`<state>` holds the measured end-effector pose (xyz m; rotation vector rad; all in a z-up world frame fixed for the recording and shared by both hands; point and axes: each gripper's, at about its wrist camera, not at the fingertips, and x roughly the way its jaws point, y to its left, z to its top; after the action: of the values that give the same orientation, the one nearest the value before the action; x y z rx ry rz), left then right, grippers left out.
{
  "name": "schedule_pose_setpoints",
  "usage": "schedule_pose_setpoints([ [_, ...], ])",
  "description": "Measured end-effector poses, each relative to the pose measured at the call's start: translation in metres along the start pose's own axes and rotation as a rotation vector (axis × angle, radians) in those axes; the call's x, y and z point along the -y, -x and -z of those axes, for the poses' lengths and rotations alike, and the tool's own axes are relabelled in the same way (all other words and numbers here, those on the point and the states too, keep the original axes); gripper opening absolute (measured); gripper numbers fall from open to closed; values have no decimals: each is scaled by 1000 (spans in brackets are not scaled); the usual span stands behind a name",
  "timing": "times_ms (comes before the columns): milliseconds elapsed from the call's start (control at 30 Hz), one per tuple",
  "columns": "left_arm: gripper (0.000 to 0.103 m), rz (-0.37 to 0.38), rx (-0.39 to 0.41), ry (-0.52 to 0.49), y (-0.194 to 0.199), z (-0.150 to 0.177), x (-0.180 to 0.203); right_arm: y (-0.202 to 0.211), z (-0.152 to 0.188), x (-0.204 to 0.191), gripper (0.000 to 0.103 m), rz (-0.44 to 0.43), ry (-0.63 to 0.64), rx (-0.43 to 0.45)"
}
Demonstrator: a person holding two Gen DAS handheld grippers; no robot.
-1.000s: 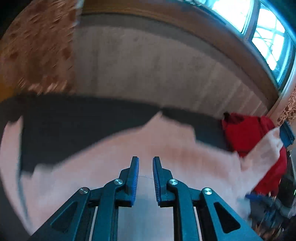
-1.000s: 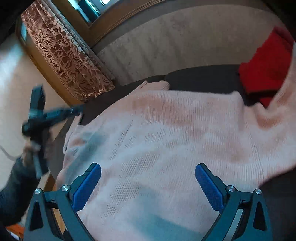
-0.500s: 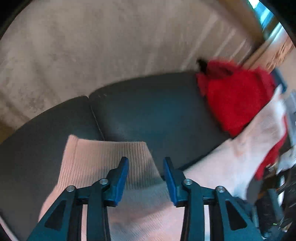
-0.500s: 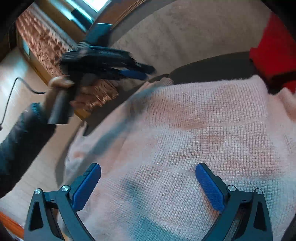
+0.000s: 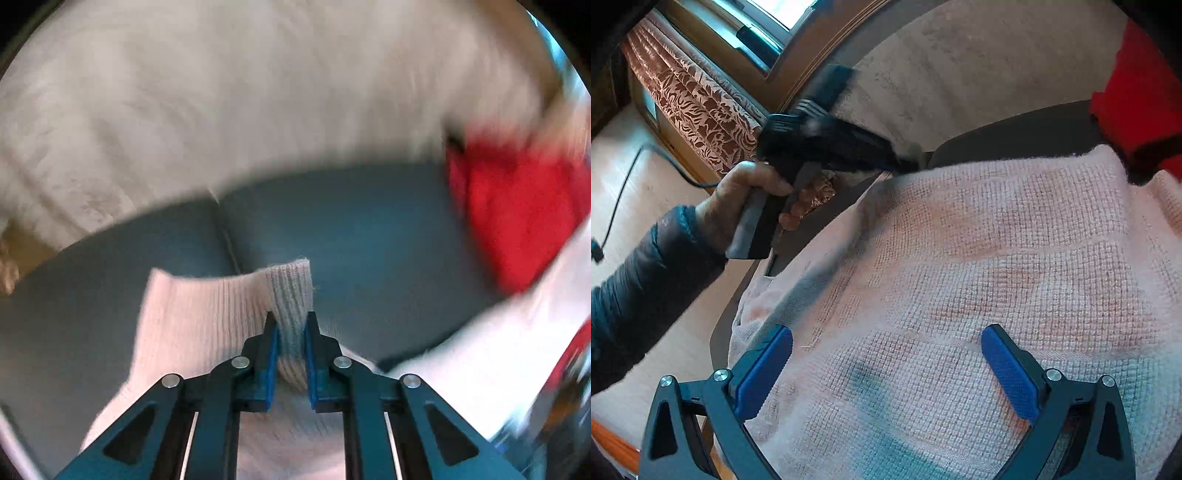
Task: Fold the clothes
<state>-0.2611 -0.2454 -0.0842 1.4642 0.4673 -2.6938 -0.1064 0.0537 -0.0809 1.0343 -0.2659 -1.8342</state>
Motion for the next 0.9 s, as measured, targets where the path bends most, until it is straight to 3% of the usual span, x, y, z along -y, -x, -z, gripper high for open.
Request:
schedule_pose_setpoints([
  [100,11,148,184,136,39,-8,-31,-2,-1,-2,103,3,6,-1],
  [167,15,156,211,141,41,-11,-35,-7,-5,-3,103,-1,11,-2],
  [267,20,-14,6,23,-1,-10,-16,-21,-12,-8,103,21,26,-23],
  [333,20,-51,-72,16,-15,-1,-17,-28,-15,-11,103,41,42,-36],
  [400,20,5,4,122,0,13,-35,-32,-16,-14,103,58,61,-46],
  [467,21,-11,123,221,31,39,-62,-36,-17,-15,103,75,84,-57],
  [533,21,-68,185,254,55,65,-82,-41,-19,-17,103,106,119,-74],
  [667,21,-227,140,314,74,117,-129,-48,-21,-17,103,173,175,-104],
  [767,19,-317,206,308,93,151,-157,-66,-24,-32,103,278,251,-137],
  [800,19,-373,221,298,98,158,-163,-73,-25,-36,103,325,285,-151],
  [900,19,-419,242,361,101,155,-185,-97,-32,-44,103,447,375,-189],
])
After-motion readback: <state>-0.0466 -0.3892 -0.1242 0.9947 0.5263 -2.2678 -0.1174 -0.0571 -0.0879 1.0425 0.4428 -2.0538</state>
